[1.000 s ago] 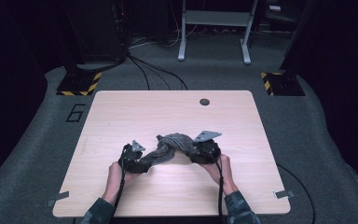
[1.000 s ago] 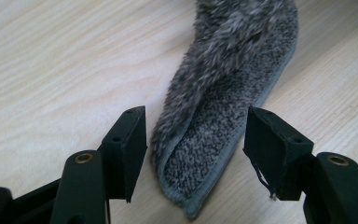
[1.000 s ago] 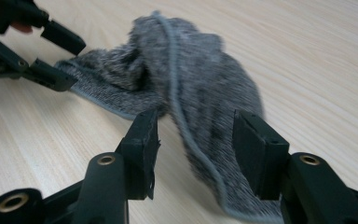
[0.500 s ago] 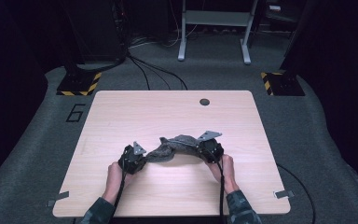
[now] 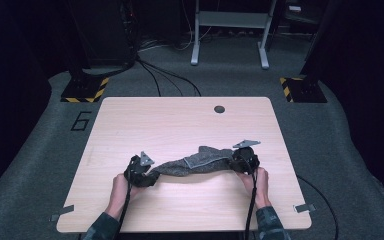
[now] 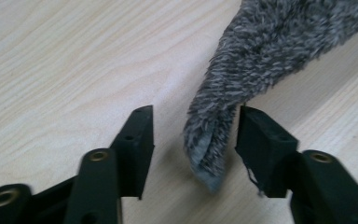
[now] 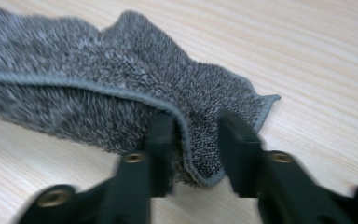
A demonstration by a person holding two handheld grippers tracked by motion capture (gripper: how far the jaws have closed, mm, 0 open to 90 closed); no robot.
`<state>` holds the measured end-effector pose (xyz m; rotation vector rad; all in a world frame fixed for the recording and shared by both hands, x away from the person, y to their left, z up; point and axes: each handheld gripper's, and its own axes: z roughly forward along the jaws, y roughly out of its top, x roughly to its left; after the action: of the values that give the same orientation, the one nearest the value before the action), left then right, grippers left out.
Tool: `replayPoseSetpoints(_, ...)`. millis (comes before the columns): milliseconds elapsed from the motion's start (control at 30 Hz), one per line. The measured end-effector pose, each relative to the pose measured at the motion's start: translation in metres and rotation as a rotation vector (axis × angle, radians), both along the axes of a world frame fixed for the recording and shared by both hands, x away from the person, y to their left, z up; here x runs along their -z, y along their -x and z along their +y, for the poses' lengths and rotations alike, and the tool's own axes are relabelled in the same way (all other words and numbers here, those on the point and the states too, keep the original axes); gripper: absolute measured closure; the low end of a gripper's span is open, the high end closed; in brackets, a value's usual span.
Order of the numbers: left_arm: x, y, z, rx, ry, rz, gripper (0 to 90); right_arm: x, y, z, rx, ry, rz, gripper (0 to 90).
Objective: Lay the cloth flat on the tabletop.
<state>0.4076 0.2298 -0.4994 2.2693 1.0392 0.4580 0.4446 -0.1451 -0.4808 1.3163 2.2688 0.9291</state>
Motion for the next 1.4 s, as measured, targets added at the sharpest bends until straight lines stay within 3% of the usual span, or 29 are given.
replayPoseSetpoints(100,-0.005,0.000,0.008,-0.017,0.043,-0.007,38.1,-0.014,0.008,0.001,-0.021,-0.031,-0.047,50.2)
replayPoseSetpoints(200,-0.008,-0.003,0.012,-0.024,0.038,-0.007,37.1,-0.030,0.017,0.013,-0.067,-0.040,-0.095,43.2)
replayPoseSetpoints(300,-0.006,-0.006,0.008,-0.007,0.033,-0.009,39.4,-0.038,0.023,0.035,-0.135,-0.069,-0.109,41.3)
replayPoseSetpoints(367,-0.005,-0.007,0.002,0.005,0.039,-0.016,44.4,-0.036,0.024,0.056,-0.201,-0.064,-0.093,39.8)
replayPoseSetpoints(500,-0.001,-0.007,-0.008,0.047,0.032,-0.010,61.2,-0.026,0.023,0.091,-0.267,-0.045,-0.059,38.2)
replayPoseSetpoints(567,0.001,-0.006,-0.011,0.069,0.028,0.006,69.2,-0.021,0.020,0.104,-0.284,-0.039,-0.050,41.1)
replayPoseSetpoints(633,0.005,-0.004,-0.015,0.090,0.013,0.004,76.7,-0.015,0.016,0.112,-0.286,-0.027,-0.031,51.9)
replayPoseSetpoints(767,0.007,0.000,-0.017,0.109,-0.016,-0.007,83.1,-0.008,0.013,0.111,-0.262,-0.007,-0.010,74.4)
replayPoseSetpoints(867,0.007,0.002,-0.016,0.119,-0.020,-0.003,84.3,-0.007,0.012,0.105,-0.252,0.001,-0.012,83.4)
replayPoseSetpoints(933,0.007,0.004,-0.015,0.125,-0.011,-0.001,84.5,-0.009,0.013,0.101,-0.232,-0.007,-0.017,84.2)
replayPoseSetpoints(1100,0.006,0.009,-0.011,0.127,-0.035,0.003,84.5,-0.019,0.012,0.086,-0.238,-0.036,-0.045,82.7)
replayPoseSetpoints(1233,0.005,0.010,-0.006,0.143,-0.026,0.027,83.9,-0.026,0.013,0.082,-0.228,-0.027,-0.073,85.0)
replayPoseSetpoints(1300,0.003,0.011,-0.004,0.137,-0.009,0.033,79.5,-0.029,0.014,0.084,-0.246,-0.026,-0.087,85.3)
replayPoseSetpoints(1400,-0.002,0.008,-0.001,0.121,0.029,0.038,56.5,-0.033,0.014,0.089,-0.260,-0.034,-0.102,85.8)
